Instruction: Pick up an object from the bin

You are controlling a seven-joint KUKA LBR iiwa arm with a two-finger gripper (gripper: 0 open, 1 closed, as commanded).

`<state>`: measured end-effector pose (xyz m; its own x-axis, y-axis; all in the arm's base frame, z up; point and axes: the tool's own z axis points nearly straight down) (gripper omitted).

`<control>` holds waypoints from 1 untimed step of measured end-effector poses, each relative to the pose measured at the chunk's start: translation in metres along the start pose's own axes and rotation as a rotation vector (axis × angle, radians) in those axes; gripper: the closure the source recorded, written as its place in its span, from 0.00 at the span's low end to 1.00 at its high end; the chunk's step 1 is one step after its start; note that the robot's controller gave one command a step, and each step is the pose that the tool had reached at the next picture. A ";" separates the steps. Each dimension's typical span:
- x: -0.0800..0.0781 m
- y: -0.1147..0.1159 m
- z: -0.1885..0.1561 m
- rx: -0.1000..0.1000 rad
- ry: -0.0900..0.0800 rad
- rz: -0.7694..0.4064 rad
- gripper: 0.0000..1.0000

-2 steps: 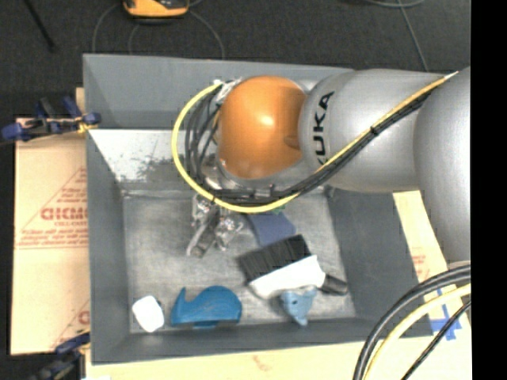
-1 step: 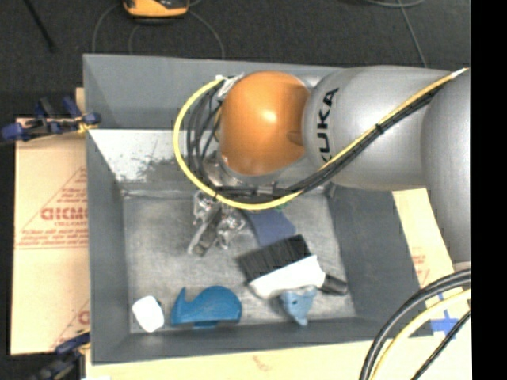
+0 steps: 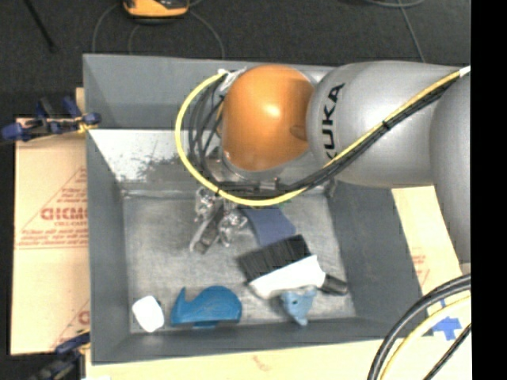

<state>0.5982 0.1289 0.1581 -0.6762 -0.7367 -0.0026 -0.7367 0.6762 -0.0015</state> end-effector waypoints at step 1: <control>0.000 0.000 -0.012 0.001 -0.001 0.001 1.00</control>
Offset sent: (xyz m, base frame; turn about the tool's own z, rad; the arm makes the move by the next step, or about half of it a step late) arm -0.0001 0.0001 0.0084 0.0000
